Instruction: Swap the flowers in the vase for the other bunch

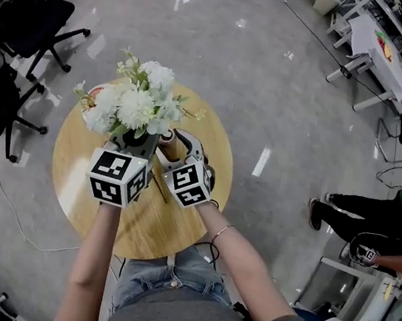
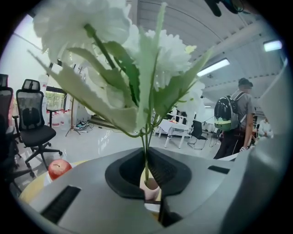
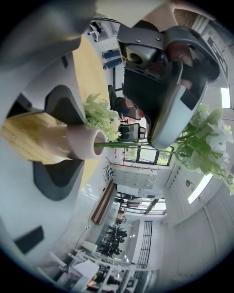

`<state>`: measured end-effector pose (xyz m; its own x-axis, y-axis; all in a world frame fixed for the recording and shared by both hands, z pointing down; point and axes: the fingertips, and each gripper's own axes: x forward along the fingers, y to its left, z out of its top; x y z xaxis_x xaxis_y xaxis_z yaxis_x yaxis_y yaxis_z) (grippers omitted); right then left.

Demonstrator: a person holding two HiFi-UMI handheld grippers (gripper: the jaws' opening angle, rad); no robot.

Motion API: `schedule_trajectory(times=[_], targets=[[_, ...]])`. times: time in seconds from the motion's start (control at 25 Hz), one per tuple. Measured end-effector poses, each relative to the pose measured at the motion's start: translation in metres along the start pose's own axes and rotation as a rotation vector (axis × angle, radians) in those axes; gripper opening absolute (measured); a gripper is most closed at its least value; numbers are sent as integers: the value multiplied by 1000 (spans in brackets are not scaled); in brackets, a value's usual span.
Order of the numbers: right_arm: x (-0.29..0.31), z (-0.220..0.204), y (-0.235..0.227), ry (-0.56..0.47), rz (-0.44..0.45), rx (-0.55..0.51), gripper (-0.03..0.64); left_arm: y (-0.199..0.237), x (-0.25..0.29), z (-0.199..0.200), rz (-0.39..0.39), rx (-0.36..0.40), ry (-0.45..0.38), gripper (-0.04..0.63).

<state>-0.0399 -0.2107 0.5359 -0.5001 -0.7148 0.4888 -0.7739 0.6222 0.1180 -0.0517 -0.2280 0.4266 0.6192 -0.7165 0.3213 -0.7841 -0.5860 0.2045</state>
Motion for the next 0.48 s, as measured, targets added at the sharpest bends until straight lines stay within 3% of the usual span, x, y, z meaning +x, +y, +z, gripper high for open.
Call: schedule_trajectory(times=[0.48], targets=[[-1, 7, 2, 6, 6, -10, 245, -1, -38, 48, 53, 28, -61, 28]])
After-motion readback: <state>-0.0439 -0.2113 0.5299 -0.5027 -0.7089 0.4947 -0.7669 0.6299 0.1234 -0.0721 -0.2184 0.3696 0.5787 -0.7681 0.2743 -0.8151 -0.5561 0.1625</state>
